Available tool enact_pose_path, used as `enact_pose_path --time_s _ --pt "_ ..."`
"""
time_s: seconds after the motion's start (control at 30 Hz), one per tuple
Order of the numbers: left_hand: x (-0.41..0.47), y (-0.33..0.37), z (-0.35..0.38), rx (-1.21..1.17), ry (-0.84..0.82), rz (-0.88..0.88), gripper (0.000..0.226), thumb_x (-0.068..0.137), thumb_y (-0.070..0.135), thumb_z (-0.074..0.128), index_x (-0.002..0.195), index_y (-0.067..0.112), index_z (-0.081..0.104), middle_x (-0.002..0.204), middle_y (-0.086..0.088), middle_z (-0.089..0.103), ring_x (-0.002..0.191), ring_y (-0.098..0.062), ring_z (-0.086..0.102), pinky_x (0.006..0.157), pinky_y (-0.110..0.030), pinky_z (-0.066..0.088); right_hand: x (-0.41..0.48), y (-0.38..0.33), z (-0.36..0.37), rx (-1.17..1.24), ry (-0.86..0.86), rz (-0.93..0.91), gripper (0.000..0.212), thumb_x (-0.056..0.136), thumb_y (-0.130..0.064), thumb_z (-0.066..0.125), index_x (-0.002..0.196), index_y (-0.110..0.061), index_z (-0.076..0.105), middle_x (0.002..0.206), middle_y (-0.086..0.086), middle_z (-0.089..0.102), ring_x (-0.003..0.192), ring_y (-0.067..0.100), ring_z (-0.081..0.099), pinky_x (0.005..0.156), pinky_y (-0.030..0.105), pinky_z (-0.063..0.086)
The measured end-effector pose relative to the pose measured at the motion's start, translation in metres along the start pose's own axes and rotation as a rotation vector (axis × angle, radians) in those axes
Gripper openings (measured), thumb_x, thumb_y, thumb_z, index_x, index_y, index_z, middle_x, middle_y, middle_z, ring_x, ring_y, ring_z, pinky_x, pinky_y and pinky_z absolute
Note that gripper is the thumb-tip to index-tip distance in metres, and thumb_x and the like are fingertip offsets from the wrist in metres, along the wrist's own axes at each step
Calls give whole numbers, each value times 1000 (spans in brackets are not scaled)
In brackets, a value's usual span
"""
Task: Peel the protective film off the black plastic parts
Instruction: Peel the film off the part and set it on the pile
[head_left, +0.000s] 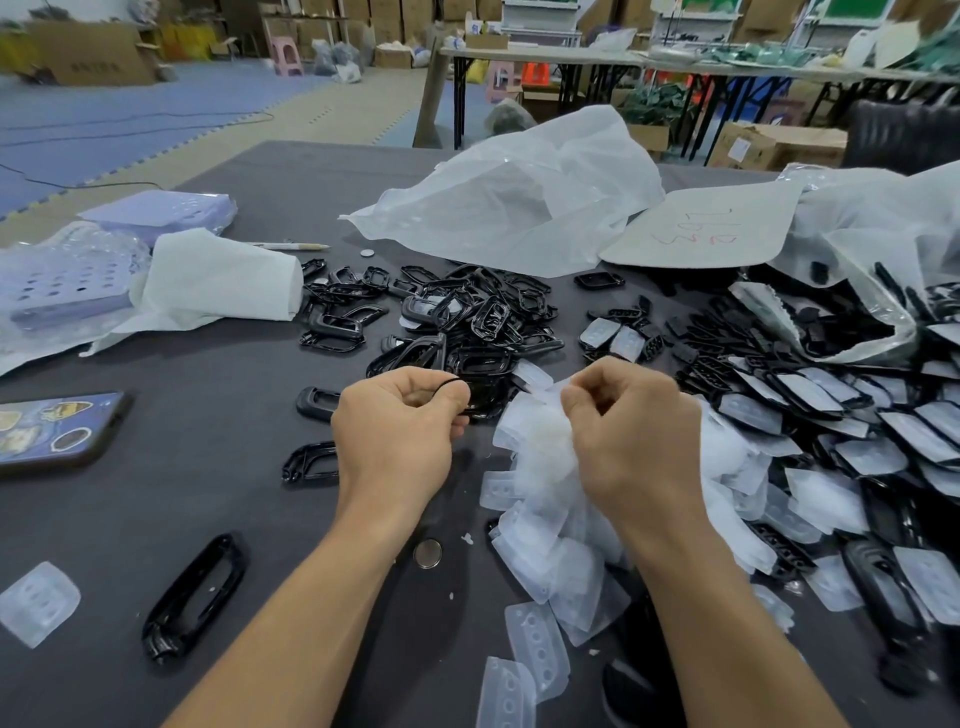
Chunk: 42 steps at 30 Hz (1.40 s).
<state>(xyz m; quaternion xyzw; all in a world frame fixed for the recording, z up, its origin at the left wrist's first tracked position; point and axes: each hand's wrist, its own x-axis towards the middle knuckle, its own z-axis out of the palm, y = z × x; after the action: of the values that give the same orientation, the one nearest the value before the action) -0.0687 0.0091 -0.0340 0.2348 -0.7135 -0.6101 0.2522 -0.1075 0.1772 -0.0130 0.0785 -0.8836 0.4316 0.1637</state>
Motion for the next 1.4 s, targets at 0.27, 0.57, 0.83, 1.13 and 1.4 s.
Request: enact_pose_path --time_s 0.27,0.57,0.83,1.13,1.4 --pt "-3 6 3 -52 -50 34 18 96 14 69 81 22 64 60 6 68 57 -11 70 54 -29 53 3 0 2 20 -198 137 21 93 -27 68 72 -25 69 67 -9 66 66 12 62 69 38 55" --pt "-13 9 11 -163 -521 -20 27 100 1 62 81 20 62 110 -2 78 83 -13 71 64 -27 60 6 0 3 269 -126 260 21 95 -25 68 75 -22 71 50 -12 62 49 7 52 55 28 41" --pt "-8 3 8 -33 -263 41 3 80 27 71 79 29 71 78 -2 78 74 -29 76 75 -51 64 4 -3 -6 506 88 254 20 104 -19 54 85 -22 60 71 -5 76 46 12 60 50 29 49" --pt "-14 12 1 198 -11 169 17 81 32 81 81 47 73 71 31 71 68 8 67 62 -12 48 -2 -12 -1 598 -11 148 23 95 1 62 93 -20 73 66 6 74 60 23 75 61 39 64" --pt "-14 18 3 -194 -164 -33 27 88 5 76 70 25 77 61 -4 70 48 -16 63 44 -22 45 -5 -14 3 676 -103 127 34 79 11 72 84 -21 82 81 3 78 76 21 75 77 42 64"
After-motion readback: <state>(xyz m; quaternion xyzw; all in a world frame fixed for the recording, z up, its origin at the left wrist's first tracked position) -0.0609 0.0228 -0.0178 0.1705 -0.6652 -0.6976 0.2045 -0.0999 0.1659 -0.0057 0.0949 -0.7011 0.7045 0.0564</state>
